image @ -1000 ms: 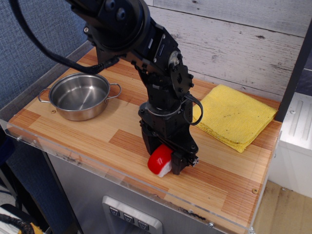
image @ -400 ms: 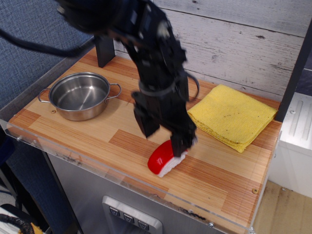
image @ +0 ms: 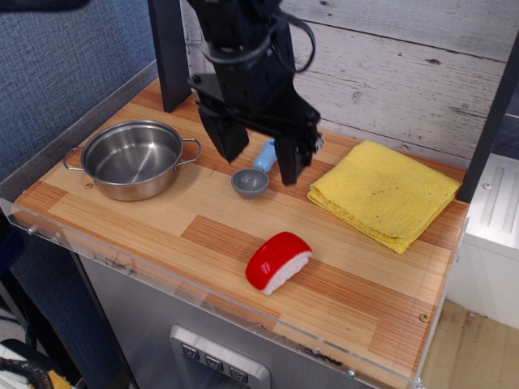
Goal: Move the red box from left side to right side
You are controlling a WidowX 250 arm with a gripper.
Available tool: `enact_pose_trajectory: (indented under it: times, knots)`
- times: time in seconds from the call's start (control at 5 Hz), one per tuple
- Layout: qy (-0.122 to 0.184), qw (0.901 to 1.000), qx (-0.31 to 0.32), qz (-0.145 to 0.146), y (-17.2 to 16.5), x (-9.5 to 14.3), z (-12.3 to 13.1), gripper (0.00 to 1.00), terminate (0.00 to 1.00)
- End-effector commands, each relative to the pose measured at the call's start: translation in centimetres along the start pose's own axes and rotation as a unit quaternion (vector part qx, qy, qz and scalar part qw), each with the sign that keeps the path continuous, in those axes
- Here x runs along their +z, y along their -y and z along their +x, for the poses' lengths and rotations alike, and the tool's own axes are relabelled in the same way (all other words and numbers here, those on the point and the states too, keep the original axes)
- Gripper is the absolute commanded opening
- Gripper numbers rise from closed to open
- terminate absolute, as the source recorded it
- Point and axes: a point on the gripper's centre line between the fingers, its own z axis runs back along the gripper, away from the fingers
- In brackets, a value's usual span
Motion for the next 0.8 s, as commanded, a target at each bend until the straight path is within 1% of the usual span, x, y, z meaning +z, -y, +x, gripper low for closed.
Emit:
enact_pose_trajectory:
  times: [0.0, 0.4, 0.6]
  knots:
    - [0.045, 0.9981, 0.028, 0.031, -1.06, 2.04, -0.32, 1.00, 0.00]
    - [0.045, 0.9981, 0.028, 0.031, -1.06, 2.04, -0.32, 1.00, 0.00]
    - [0.045, 0.9981, 0.028, 0.031, -1.06, 2.04, -0.32, 1.00, 1.00]
